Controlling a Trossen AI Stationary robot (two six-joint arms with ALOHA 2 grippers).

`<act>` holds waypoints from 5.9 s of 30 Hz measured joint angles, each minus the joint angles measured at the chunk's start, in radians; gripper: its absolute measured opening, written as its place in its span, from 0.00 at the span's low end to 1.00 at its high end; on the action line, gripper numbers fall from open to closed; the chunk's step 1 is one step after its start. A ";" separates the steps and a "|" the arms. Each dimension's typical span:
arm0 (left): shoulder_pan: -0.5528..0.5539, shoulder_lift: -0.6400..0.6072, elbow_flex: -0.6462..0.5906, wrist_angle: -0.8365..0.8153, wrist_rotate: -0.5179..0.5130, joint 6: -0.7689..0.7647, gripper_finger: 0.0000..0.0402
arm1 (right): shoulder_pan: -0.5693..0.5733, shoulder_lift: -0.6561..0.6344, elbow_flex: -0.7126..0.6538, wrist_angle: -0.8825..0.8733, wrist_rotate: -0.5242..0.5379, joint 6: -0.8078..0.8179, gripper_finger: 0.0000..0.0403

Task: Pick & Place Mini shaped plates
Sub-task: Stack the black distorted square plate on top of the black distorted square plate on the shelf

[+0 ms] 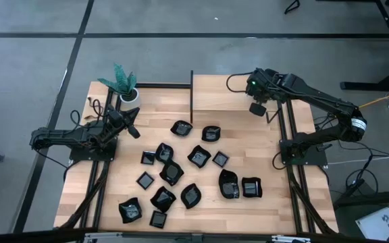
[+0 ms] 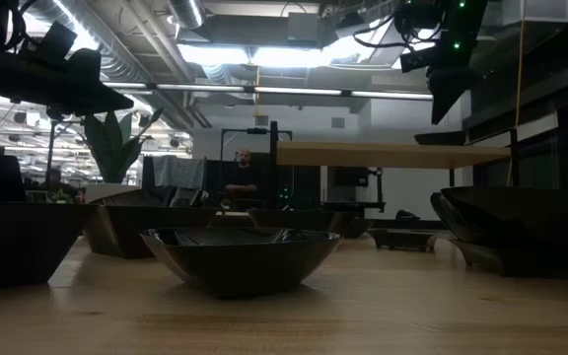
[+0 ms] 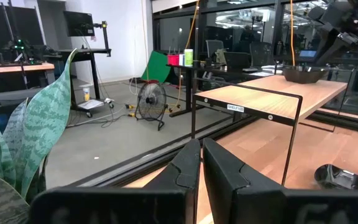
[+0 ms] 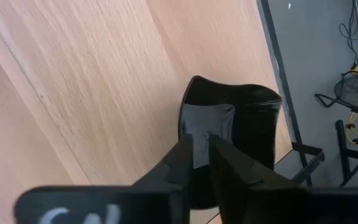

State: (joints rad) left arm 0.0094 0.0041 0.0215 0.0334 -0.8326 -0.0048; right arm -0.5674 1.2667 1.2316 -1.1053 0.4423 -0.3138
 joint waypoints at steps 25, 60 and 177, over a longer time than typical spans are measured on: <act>0.000 0.000 0.000 0.000 0.000 0.000 0.04 | 0.130 0.000 0.000 0.052 -0.342 0.404 0.21; 0.000 0.000 0.000 0.000 0.000 0.000 0.04 | 0.797 0.009 0.000 0.174 -0.226 0.837 0.21; 0.000 0.000 0.000 0.000 0.000 0.000 0.04 | 1.295 0.220 -0.278 0.179 -0.151 1.054 0.21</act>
State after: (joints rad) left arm 0.0093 0.0042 0.0215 0.0334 -0.8326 -0.0048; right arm 0.7280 1.4868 0.9535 -0.9258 0.2909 0.7403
